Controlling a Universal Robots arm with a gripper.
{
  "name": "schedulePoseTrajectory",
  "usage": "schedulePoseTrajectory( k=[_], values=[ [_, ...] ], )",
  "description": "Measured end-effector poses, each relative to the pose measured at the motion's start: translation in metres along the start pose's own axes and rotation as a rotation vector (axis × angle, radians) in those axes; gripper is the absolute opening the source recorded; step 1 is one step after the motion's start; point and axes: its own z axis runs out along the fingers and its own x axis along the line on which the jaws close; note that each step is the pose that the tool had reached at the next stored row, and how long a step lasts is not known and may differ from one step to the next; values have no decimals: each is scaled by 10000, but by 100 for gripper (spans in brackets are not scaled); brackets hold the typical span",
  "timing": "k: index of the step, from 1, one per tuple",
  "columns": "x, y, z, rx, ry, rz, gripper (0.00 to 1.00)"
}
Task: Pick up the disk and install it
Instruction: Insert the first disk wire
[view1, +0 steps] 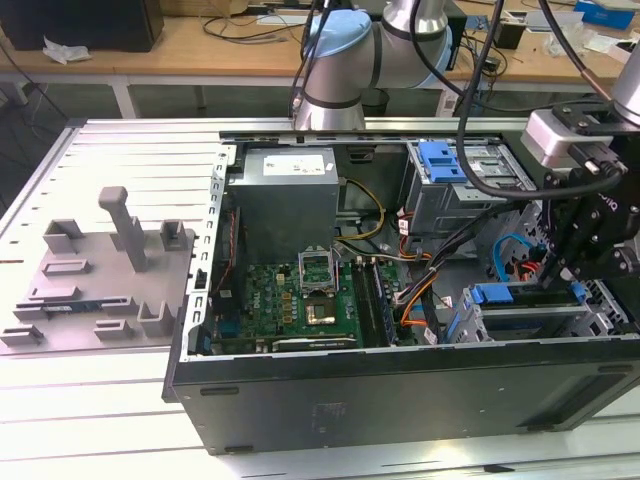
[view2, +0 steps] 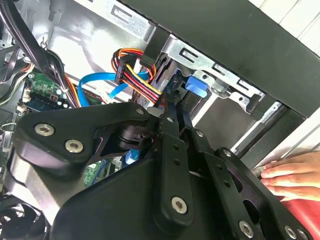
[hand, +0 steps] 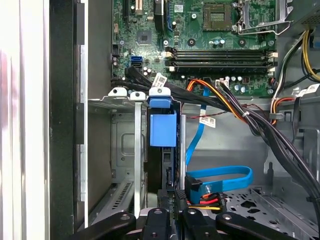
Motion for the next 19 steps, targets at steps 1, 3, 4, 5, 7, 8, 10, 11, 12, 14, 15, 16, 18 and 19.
schedulePoseTrajectory(
  k=[1,3,4,5,7,8,10,11,12,14,15,16,18,19],
  values=[
    [0,0,2,0,1,0,16],
    [0,0,8,-1,-2,1,16],
    [-1,0,8,-1,-3,0,16],
    [-1,0,9,0,-3,0,16],
    [-1,0,9,-2,-14,1,18],
    [0,0,-9,-1,-16,1,24],
    [4,0,-71,-1,-7,2,30],
    [7,0,-128,0,-6,3,30],
    [10,1,-204,-1,-5,6,30],
    [14,1,-274,0,-5,7,30],
    [17,1,-340,2,-4,12,30],
    [18,1,-372,2,-5,19,30],
    [20,1,-389,1,-6,25,30],
    [20,1,-389,1,-7,25,30]
  ],
)
